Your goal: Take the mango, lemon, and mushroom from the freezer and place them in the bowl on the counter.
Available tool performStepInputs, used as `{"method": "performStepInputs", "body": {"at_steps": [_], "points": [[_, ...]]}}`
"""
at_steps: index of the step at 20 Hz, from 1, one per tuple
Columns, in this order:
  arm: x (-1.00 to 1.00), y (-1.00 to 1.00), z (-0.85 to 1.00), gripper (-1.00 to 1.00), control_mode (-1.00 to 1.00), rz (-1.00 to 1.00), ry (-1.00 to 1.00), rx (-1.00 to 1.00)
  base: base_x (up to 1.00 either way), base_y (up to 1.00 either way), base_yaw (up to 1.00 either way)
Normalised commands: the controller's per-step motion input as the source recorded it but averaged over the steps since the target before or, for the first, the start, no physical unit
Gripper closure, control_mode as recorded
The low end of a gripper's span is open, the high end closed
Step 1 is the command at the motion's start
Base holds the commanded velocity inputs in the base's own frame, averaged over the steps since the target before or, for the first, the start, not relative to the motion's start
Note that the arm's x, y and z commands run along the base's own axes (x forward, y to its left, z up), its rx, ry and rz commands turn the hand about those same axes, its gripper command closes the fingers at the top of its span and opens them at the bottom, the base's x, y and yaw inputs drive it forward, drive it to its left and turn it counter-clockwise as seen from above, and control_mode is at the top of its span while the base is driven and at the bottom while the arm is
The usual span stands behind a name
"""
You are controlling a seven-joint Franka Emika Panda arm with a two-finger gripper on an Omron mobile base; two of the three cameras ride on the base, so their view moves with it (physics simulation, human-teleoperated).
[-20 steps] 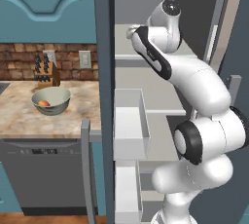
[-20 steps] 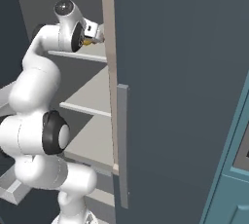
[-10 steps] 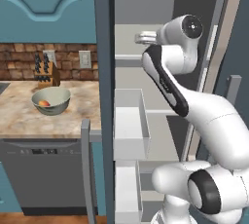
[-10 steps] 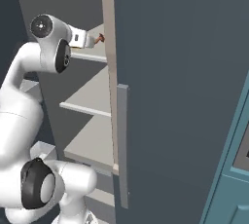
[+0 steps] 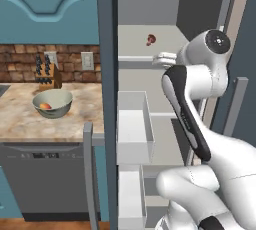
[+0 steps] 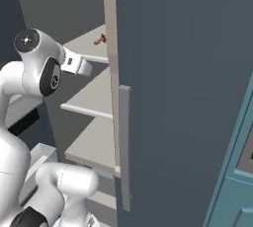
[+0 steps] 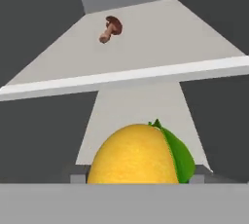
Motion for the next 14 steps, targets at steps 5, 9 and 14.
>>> {"method": "performStepInputs", "body": {"at_steps": [5,9,14], "points": [[-1.00,-0.09,-0.96,1.00,-1.00,-0.16,0.48,0.00,0.00,0.00,0.00],[-0.96,-0.44,-1.00,1.00,-1.00,-0.03,0.23,0.00,0.00,0.00,0.00],[0.00,0.00,0.00,1.00,1.00,0.00,0.00,0.00,-1.00,-0.35,0.15]]}}
